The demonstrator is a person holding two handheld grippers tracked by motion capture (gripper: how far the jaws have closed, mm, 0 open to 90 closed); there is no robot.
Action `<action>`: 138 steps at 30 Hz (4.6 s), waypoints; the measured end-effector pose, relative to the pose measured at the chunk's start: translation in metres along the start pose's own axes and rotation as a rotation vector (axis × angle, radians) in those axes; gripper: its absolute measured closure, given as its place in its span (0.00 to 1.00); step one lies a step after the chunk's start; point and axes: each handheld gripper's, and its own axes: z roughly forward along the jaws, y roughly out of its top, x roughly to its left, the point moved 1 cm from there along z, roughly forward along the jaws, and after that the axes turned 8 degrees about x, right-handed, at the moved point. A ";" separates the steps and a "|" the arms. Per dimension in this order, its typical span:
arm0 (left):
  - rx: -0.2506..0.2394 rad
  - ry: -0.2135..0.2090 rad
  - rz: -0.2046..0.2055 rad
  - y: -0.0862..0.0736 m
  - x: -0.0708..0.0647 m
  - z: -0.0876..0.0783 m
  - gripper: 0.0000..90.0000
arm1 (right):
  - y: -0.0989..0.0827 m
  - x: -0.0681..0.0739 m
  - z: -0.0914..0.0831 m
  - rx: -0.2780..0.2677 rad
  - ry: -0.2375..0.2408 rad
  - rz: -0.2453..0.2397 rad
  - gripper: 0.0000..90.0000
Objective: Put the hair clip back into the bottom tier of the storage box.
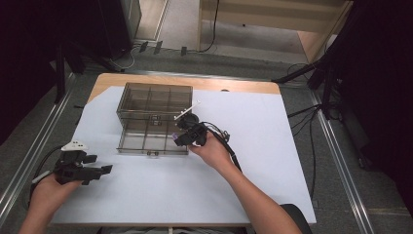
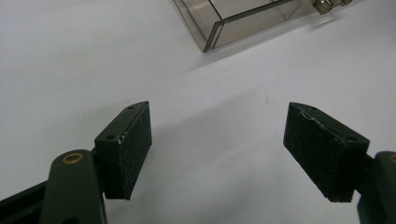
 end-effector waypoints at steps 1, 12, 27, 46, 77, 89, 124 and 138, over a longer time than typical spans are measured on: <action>0.001 0.000 0.001 0.000 0.000 0.000 0.27 | 0.001 0.001 0.003 0.009 -0.003 0.002 0.86; 0.002 -0.004 0.001 0.000 0.000 0.000 0.27 | 0.004 0.001 0.015 0.045 -0.014 -0.007 0.86; 0.000 -0.006 0.005 0.000 0.000 -0.001 0.27 | 0.003 0.003 0.020 0.056 -0.038 -0.002 0.86; 0.003 -0.007 0.006 0.000 -0.001 -0.001 0.27 | 0.003 0.003 0.026 0.084 -0.045 0.006 0.85; 0.003 -0.003 0.002 0.000 0.000 0.000 0.27 | 0.003 0.001 0.023 0.063 -0.035 0.011 0.84; 0.000 -0.015 0.014 0.007 0.000 0.003 0.27 | -0.002 -0.003 0.007 -0.009 -0.001 0.024 0.78; 0.007 -0.030 0.049 0.025 -0.002 0.012 0.27 | -0.037 -0.020 -0.023 -0.142 -0.017 0.024 0.60; 0.003 -0.033 0.052 0.029 -0.001 0.014 0.27 | -0.056 -0.037 -0.040 -0.172 -0.035 0.056 0.57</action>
